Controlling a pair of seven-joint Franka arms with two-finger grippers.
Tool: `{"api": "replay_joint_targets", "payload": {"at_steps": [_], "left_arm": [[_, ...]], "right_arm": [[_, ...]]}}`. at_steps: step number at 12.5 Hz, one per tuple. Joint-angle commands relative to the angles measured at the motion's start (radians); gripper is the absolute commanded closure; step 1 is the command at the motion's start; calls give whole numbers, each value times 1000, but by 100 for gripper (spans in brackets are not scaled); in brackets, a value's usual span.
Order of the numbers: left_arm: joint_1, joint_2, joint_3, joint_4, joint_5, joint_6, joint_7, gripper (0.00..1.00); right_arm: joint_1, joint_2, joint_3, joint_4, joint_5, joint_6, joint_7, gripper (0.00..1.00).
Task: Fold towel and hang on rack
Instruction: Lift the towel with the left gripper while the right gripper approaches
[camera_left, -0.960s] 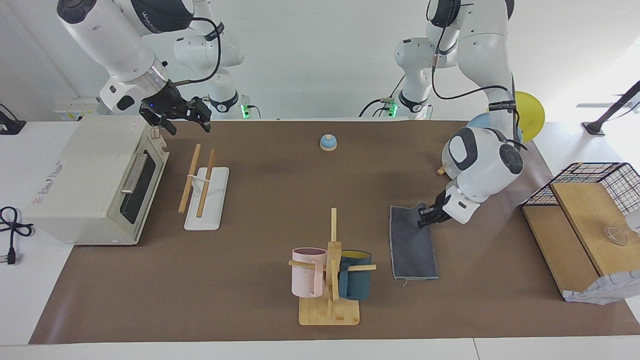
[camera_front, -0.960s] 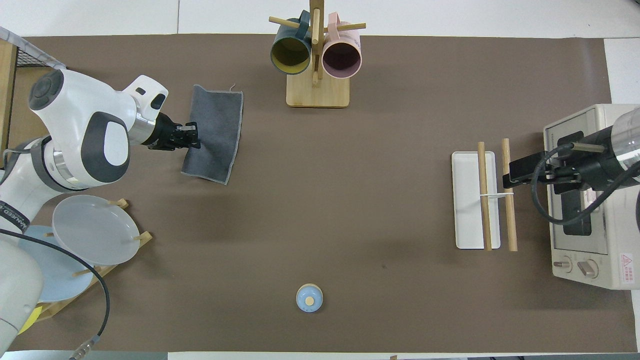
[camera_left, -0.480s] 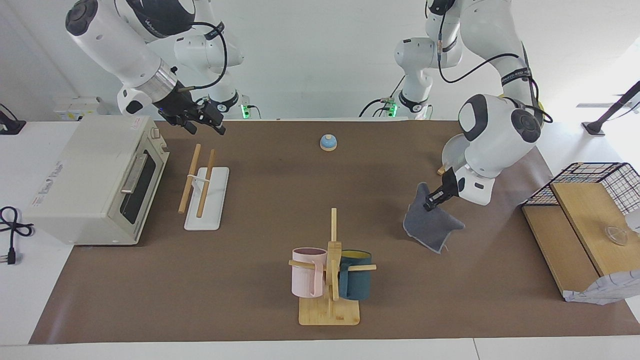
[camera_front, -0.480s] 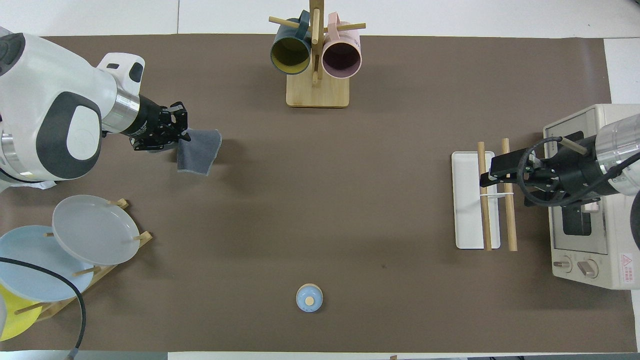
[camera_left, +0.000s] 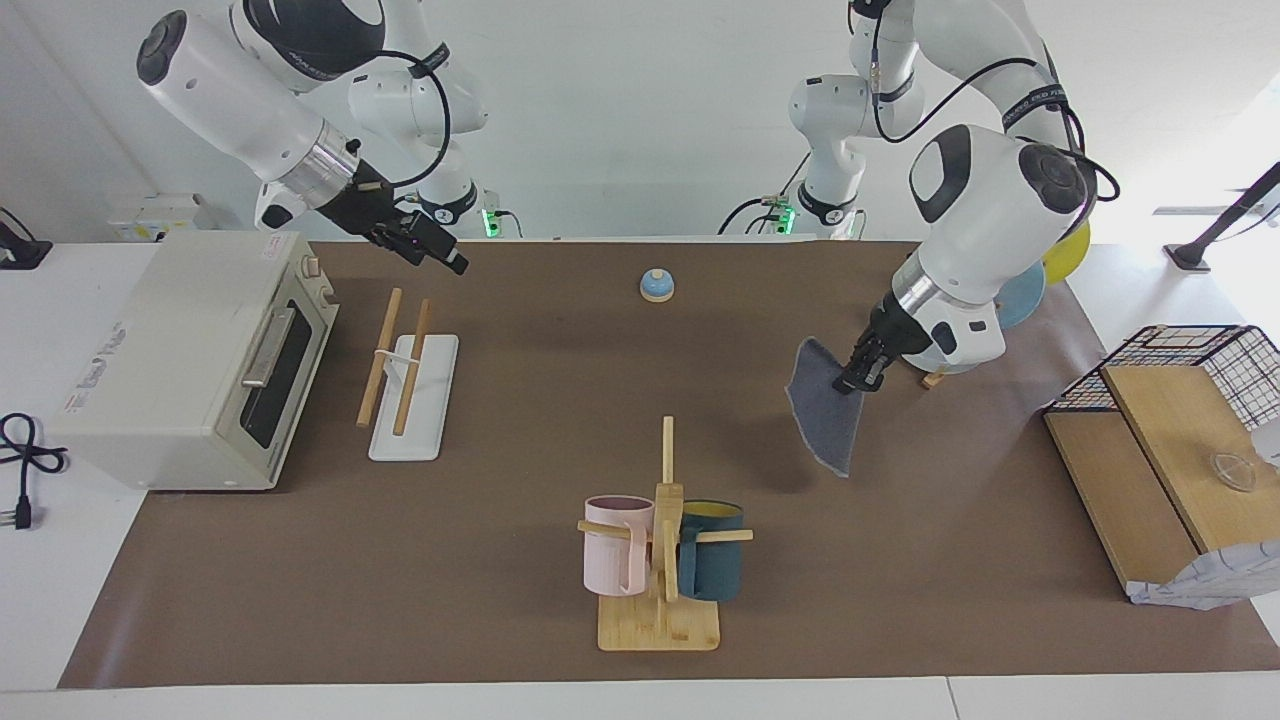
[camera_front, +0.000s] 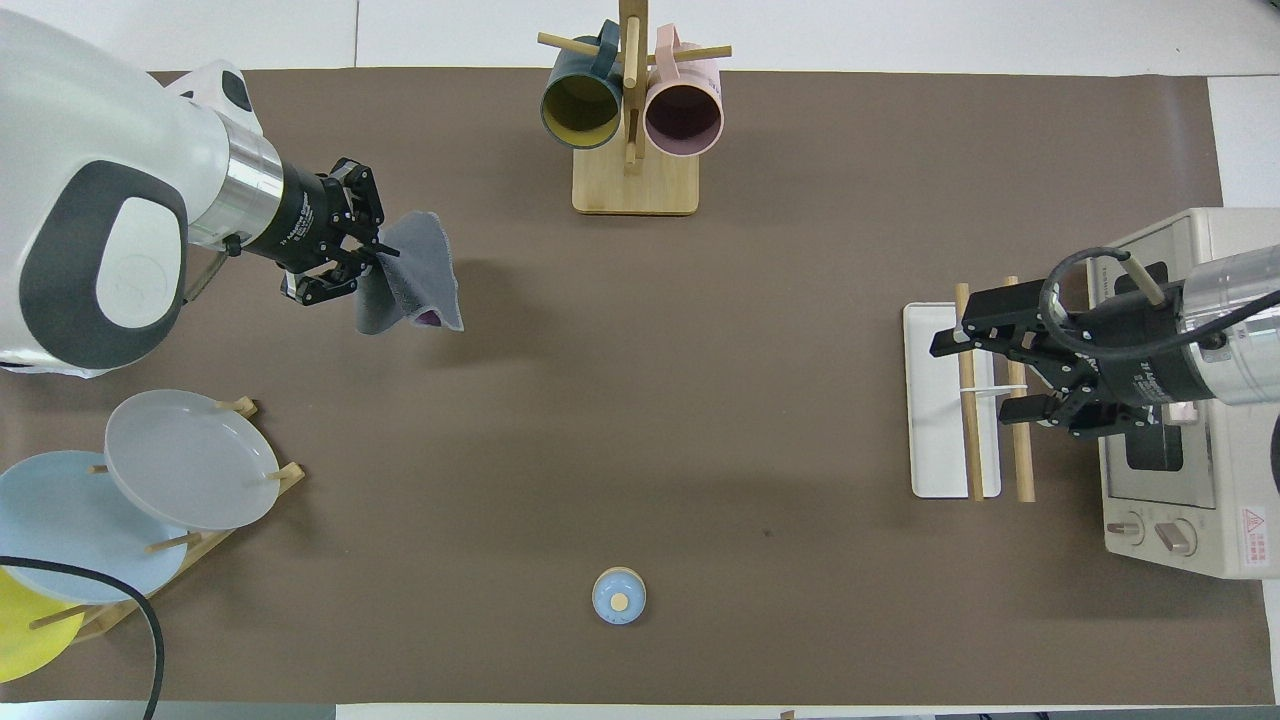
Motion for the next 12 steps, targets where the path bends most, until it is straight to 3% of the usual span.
{"api": "replay_joint_targets", "payload": {"at_steps": [1,4,7,9,12], "left_arm": [[-8,-54,-14,-3,8,-14,-277,100],[-23,-89,-28,-3,7,4,-540,100],[-55,-103,-66,-5,7,64,-803,100],[-63,-109,-91,-9,7,76,-921,100],[-92,-115,-99,-14,-18,107,-1015,100]], "right_arm": [[-12,-65,4,-103,190,83,171,0],[6,-60,10,-97,327,166,270,0],[141,-53,36,-97,344,323,493,0],[212,-8,36,-91,398,371,539,0],[250,114,40,2,455,428,539,0]]}}
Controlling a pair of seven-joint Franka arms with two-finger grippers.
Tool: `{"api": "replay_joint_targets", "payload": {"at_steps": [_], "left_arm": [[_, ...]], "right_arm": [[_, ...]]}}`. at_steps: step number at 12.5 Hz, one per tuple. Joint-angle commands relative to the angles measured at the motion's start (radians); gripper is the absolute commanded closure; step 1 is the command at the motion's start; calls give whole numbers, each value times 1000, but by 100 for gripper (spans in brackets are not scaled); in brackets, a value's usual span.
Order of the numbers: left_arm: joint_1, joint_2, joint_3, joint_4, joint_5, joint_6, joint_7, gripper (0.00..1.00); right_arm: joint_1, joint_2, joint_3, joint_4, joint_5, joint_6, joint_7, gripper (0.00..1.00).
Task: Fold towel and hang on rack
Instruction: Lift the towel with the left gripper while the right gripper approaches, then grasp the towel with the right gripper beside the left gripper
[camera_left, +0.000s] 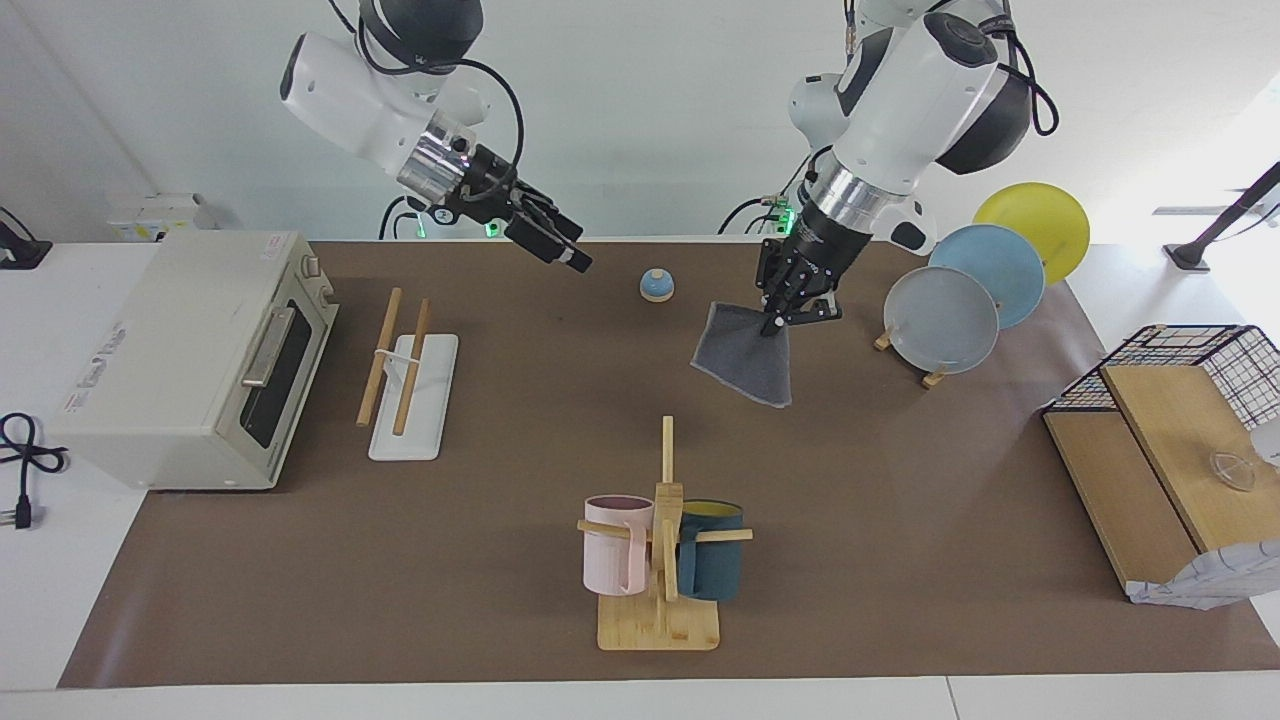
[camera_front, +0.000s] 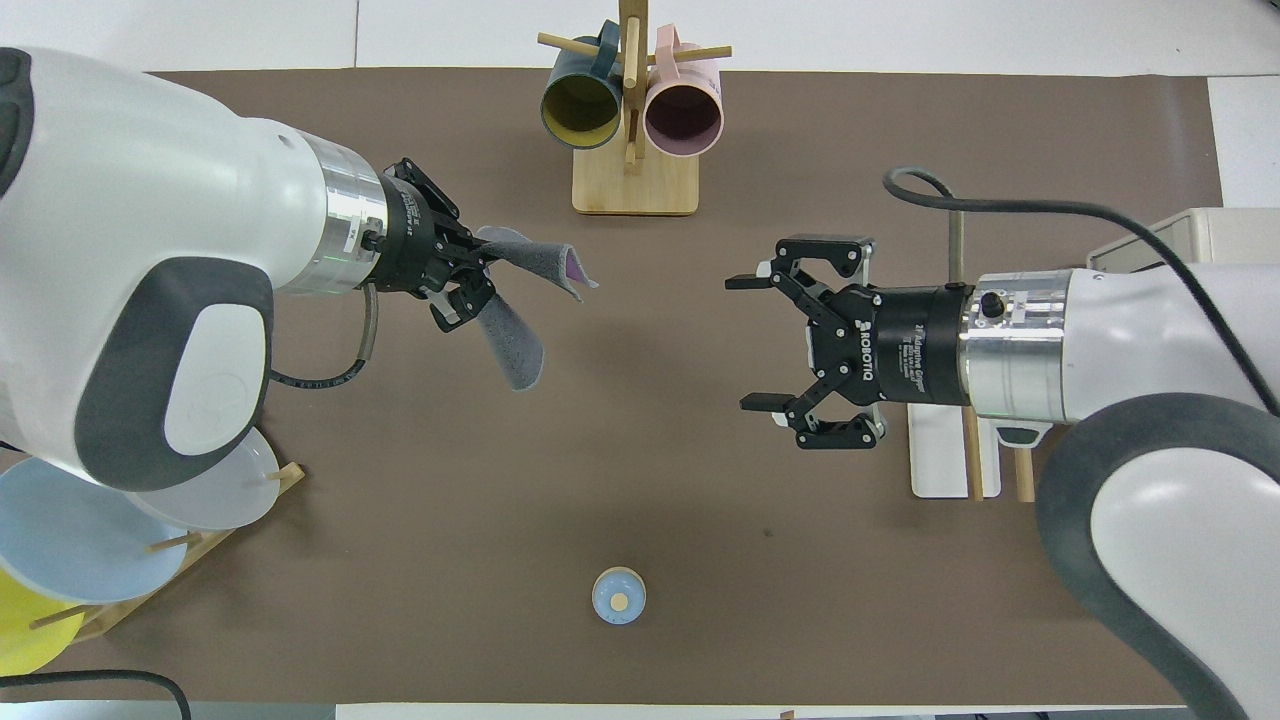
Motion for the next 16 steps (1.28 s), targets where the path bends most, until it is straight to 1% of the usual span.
{"api": "replay_joint_targets", "payload": {"at_steps": [1,2,3,5,6,8,9,10,12,14,15,16], "left_arm": [[-13,-37,-2,-21,-58,19,-55,100],[-14,-42,-4,-24,-78,29,-66,100],[-28,-51,-4,-34,-82,46,-102,100],[-42,-60,-7,-43,-83,77,-161,100],[-55,-60,-7,-44,-83,92,-179,100],[-63,-66,-10,-61,-83,120,-203,100],[-71,-72,-8,-72,-83,124,-204,100],[-72,-78,-8,-83,-83,129,-203,100],[-77,-81,-8,-90,-83,143,-215,100],[-77,-81,-8,-90,-83,144,-224,100],[-77,-81,-8,-92,-83,144,-229,100],[-77,-81,-8,-92,-83,144,-230,100]], "right_arm": [[5,113,-1,103,44,43,-1,0],[8,138,-1,116,82,51,-1,0],[17,156,-1,119,124,99,4,0],[89,172,-1,119,141,167,33,0],[109,178,1,124,141,204,68,0],[137,178,1,130,144,223,85,0],[136,185,1,144,170,227,87,0],[136,217,-1,169,192,229,87,0],[134,245,-1,199,192,235,87,0],[151,258,2,200,189,291,85,0],[184,264,2,199,189,321,84,0],[194,268,2,199,186,353,81,6]]}}
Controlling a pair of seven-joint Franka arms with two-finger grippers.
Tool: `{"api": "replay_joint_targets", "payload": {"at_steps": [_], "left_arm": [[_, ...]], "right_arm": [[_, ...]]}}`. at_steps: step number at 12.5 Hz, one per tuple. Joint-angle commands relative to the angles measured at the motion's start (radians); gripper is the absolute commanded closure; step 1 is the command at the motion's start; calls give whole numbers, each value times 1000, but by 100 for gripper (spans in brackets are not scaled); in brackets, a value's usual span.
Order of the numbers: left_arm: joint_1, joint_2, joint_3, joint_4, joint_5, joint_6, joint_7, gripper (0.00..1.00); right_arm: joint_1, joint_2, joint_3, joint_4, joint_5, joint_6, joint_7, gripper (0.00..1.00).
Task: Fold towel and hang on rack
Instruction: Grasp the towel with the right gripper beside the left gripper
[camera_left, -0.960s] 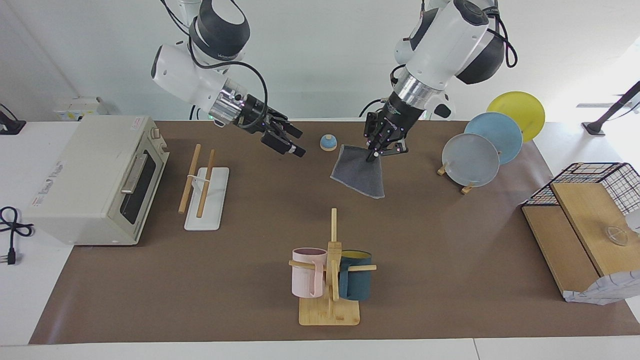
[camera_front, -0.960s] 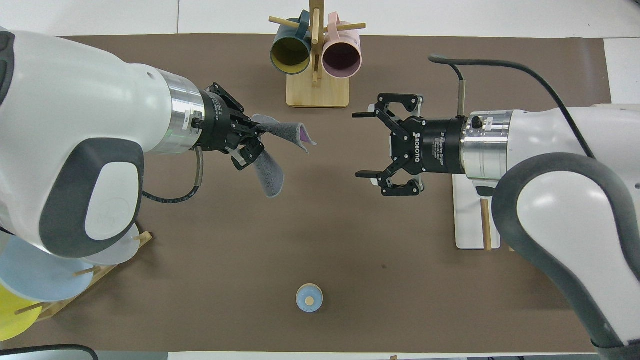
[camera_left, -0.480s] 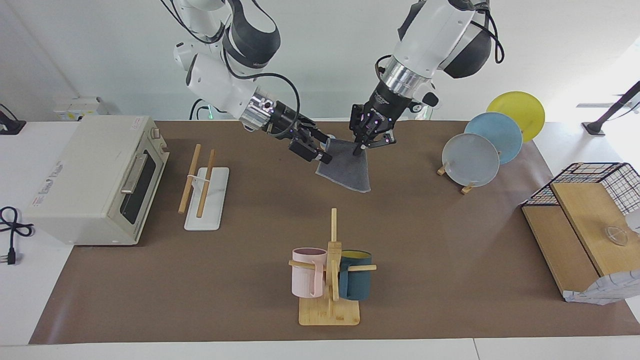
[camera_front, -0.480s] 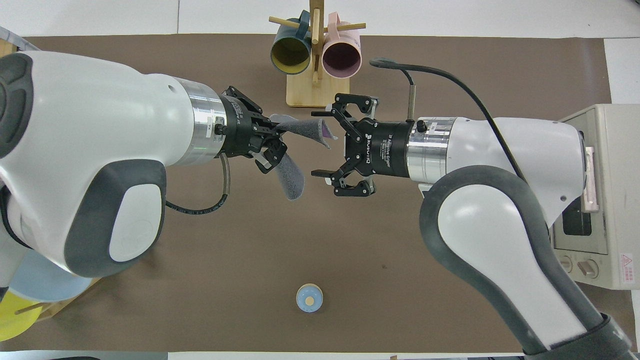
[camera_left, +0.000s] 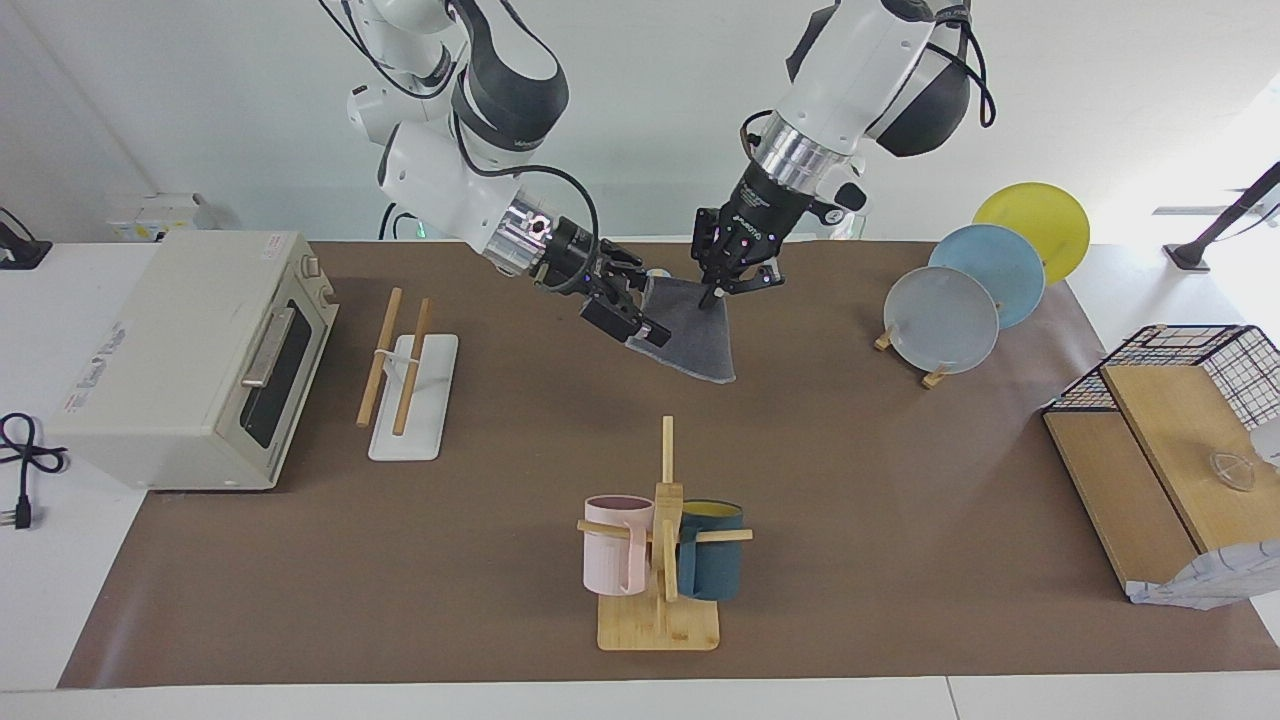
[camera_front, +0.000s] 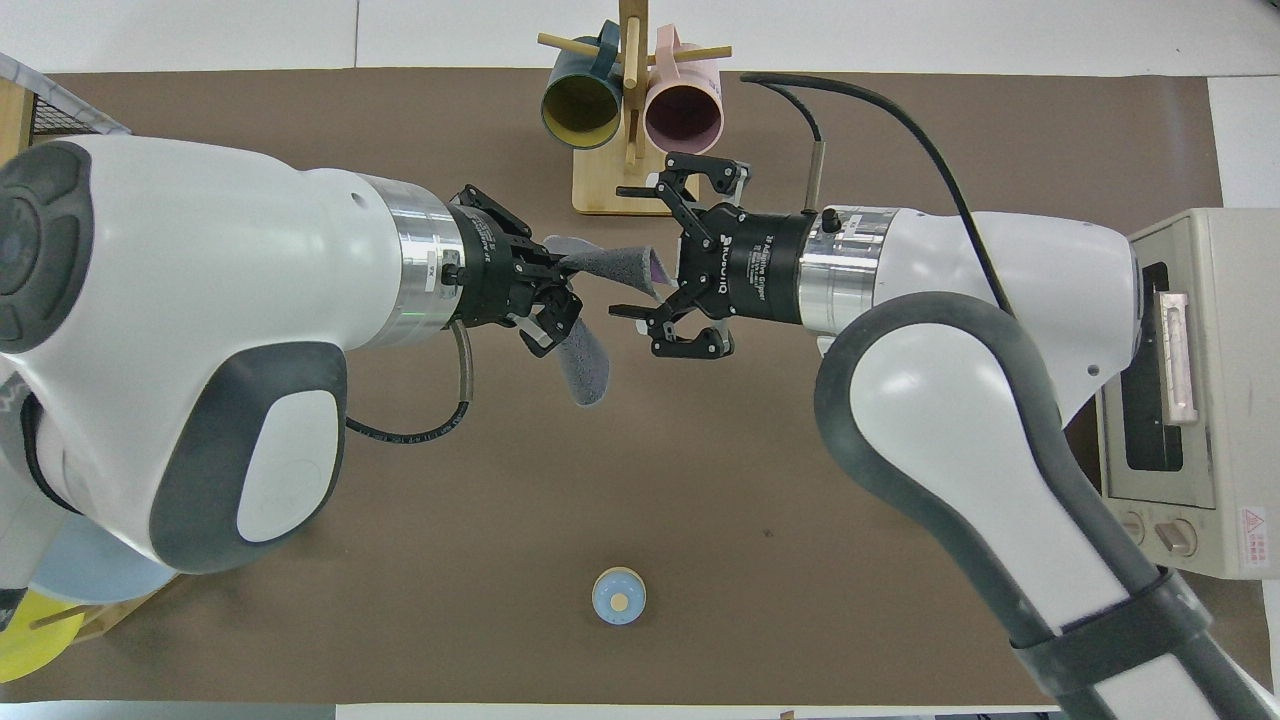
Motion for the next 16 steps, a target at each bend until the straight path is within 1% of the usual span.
{"api": "replay_joint_targets", "payload": {"at_steps": [1,2,3,4,10,12,14,15,16], "left_arm": [[-10,-32,8,-39,-16,22,-18,100],[-10,-32,8,-39,-16,22,-23,100],[-10,-32,8,-39,-16,22,-28,100],[-10,-32,8,-39,-16,22,-28,100],[-10,-40,8,-54,-16,23,-28,100],[-10,-42,8,-56,-16,23,-26,100],[-10,-43,8,-58,-14,16,-11,100],[-10,-45,8,-58,-14,12,-8,1],[-10,-49,8,-65,-13,8,-5,0]], "right_arm": [[30,32,7,21,14,72,-3,26],[30,32,8,21,14,71,-3,47],[29,33,8,21,17,62,-3,76],[27,33,8,21,18,57,-3,100],[25,32,8,21,11,48,-6,100],[25,32,7,31,-3,11,-29,100],[16,35,5,70,-12,-41,-42,100],[10,27,2,74,-40,-63,-42,100],[10,20,-4,74,-75,-73,-43,100]]}}
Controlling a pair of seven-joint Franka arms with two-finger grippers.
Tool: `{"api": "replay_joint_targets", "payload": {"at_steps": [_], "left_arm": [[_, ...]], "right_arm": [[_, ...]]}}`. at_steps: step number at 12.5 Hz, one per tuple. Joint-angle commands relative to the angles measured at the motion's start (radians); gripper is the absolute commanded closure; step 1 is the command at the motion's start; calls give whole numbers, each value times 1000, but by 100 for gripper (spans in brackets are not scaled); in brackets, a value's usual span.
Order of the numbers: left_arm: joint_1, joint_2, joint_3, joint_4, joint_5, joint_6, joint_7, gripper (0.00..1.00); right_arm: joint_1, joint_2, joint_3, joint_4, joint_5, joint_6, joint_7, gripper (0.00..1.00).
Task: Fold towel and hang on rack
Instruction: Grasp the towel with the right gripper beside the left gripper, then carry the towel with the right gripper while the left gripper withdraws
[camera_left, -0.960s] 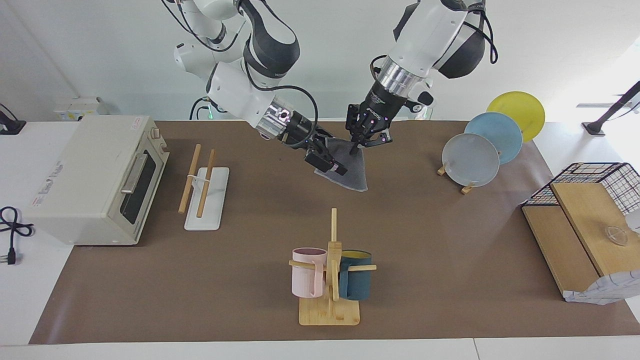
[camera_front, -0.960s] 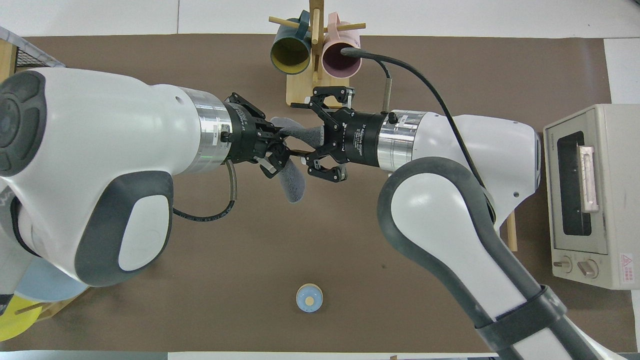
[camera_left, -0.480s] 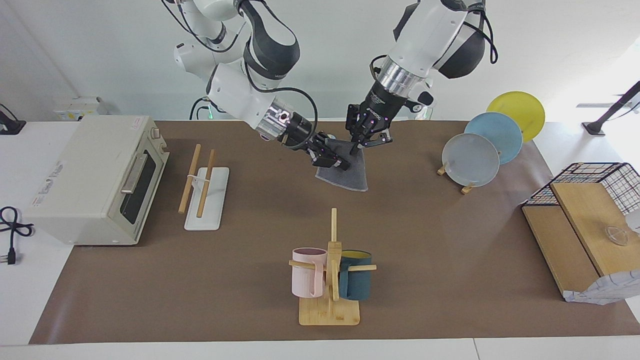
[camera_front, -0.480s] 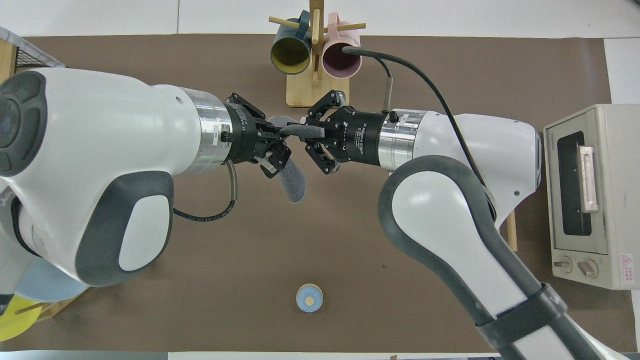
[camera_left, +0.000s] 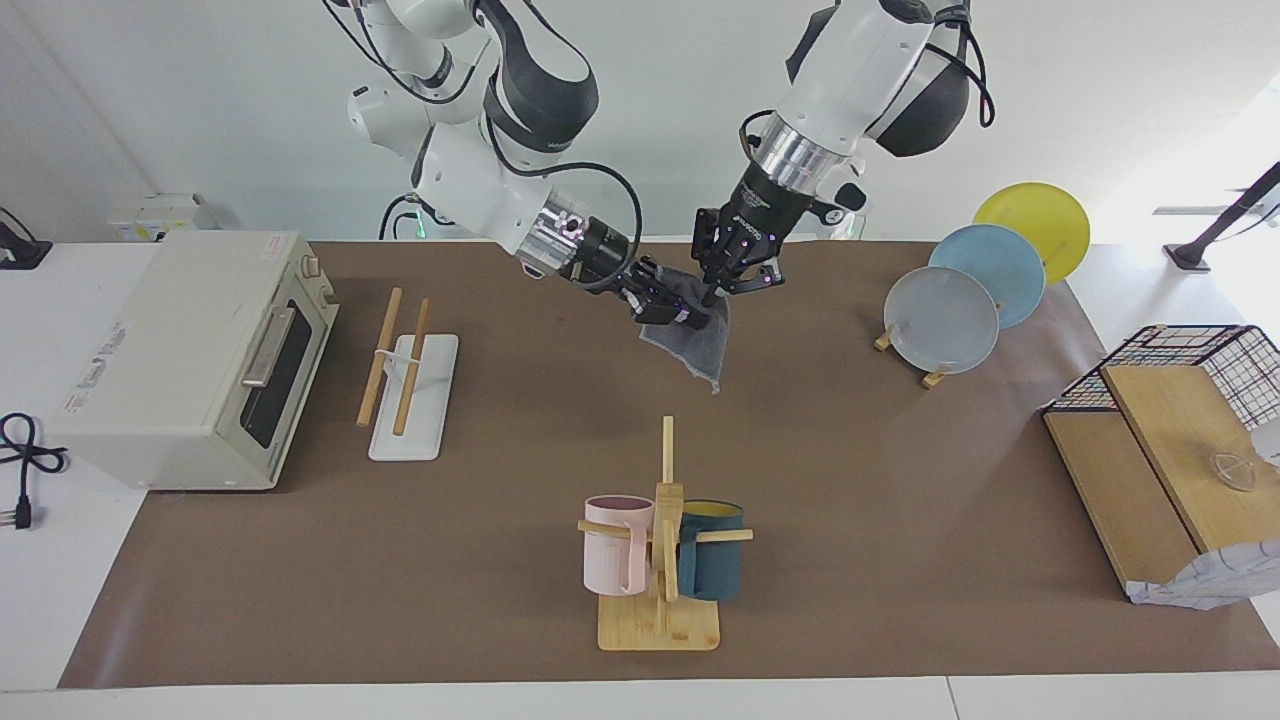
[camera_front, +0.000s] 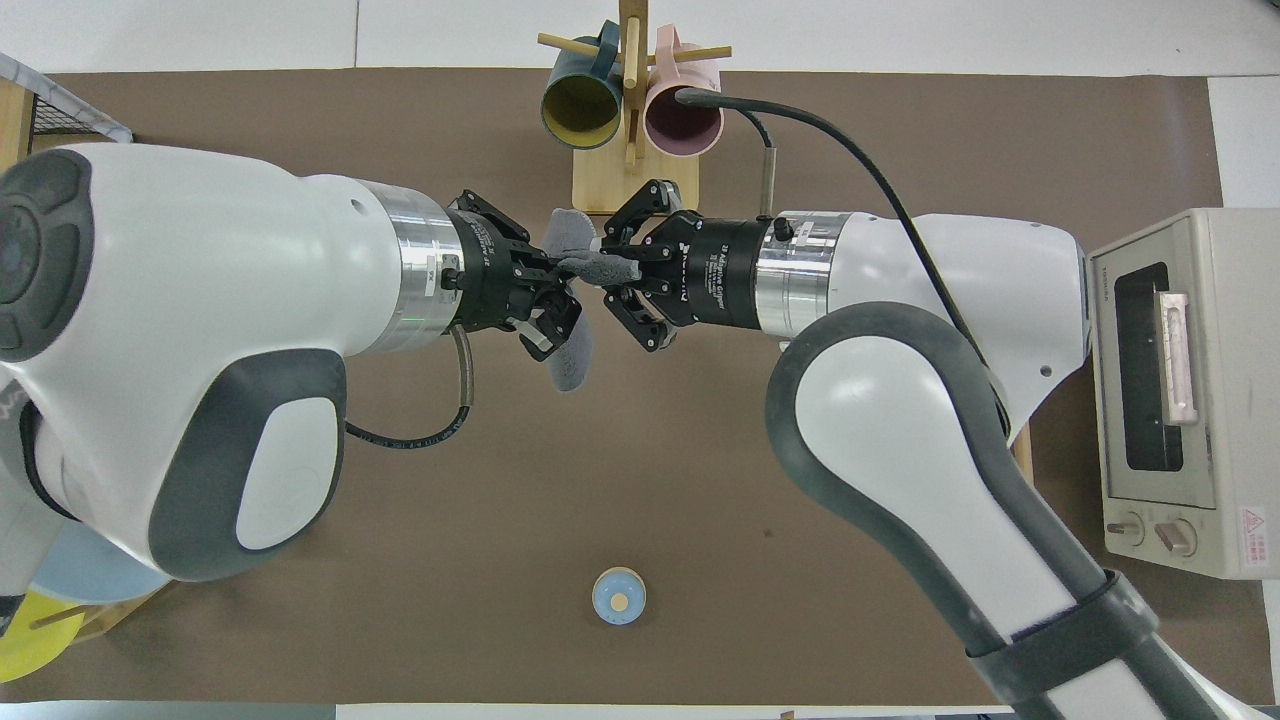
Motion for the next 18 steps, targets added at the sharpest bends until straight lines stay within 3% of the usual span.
{"api": "replay_joint_targets", "payload": {"at_steps": [1,3,5,9,11,15,18], "left_arm": [[-9,-39,10,-63,-9,8,26,0],[-7,-47,10,-81,-6,5,89,0],[2,-73,12,-126,-2,3,208,0],[115,-120,16,-227,1,3,629,0],[221,-131,16,-248,0,-21,910,0],[381,-134,18,-253,1,-95,1494,0],[433,-133,21,-250,33,-122,1829,0]], "right_arm": [[-19,-13,-1,30,-78,-49,-17,100],[-14,-38,-1,30,-174,-55,-17,100],[-17,-63,-1,30,-355,-115,-26,100],[-77,-105,-4,19,-544,-340,-194,100],[-147,-119,-4,17,-571,-476,-276,100],[-264,-127,-4,16,-572,-552,-389,100],[-331,-148,-4,-22,-615,-595,-474,100]]}}
